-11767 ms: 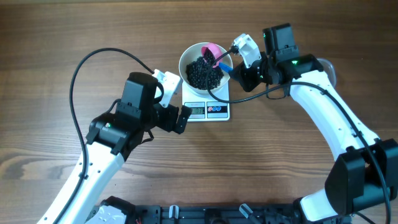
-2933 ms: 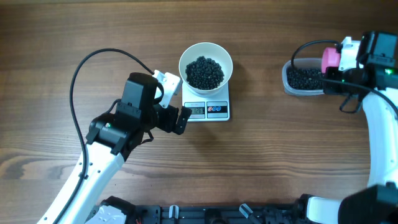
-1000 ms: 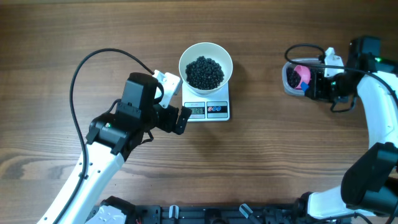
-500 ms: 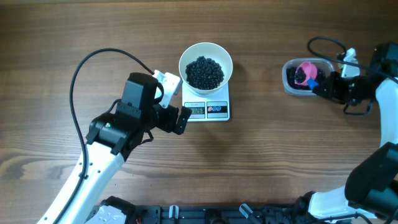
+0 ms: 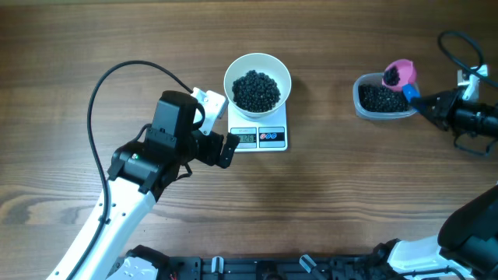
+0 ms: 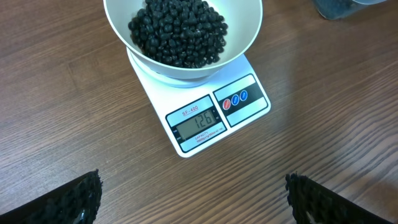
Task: Scoop item into bowl and weigh 150g on scale
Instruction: 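Lift the filled scoop with the right gripper over the white bowl, then tilt the scoop with the right gripper to pour beans into the bowl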
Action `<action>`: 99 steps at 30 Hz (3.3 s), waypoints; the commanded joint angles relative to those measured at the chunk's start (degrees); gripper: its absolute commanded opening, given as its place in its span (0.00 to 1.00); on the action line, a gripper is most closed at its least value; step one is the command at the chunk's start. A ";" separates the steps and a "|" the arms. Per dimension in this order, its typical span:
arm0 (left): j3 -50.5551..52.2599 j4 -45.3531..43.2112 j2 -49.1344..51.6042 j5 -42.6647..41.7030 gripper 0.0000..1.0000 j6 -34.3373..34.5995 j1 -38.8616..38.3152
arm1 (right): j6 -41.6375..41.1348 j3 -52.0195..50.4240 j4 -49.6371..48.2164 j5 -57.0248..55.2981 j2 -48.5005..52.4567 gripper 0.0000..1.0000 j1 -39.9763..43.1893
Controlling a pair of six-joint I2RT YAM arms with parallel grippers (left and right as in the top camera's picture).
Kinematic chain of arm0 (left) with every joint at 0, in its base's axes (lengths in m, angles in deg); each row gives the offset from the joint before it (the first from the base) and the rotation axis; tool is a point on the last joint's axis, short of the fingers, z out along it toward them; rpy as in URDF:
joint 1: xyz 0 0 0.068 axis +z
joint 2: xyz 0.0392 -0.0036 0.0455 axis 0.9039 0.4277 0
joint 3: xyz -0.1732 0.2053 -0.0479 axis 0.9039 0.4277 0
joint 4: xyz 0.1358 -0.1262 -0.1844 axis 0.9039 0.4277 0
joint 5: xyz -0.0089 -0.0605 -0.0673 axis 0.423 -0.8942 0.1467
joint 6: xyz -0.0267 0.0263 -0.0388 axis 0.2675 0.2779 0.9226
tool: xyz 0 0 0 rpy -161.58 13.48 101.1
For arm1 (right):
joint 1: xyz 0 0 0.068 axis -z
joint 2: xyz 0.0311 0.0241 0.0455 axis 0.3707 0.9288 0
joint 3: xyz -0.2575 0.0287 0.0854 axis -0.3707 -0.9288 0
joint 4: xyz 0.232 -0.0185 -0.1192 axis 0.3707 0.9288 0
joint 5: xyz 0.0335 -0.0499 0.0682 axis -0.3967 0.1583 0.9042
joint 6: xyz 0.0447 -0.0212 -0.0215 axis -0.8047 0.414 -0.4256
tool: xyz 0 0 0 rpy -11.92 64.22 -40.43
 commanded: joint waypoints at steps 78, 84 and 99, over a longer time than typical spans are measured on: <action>0.35 -0.02 0.17 -0.90 1.00 -0.07 -0.31 | 4.96 0.22 -26.84 -25.77 -1.14 0.04 -50.90; 0.35 -0.02 0.17 -0.92 1.00 -0.07 -0.31 | 5.22 0.22 -27.17 -26.05 -1.14 0.04 -50.93; 0.35 -0.02 0.17 -0.90 1.00 -0.07 -0.31 | 9.81 0.22 -25.24 -30.91 -1.14 0.04 -51.89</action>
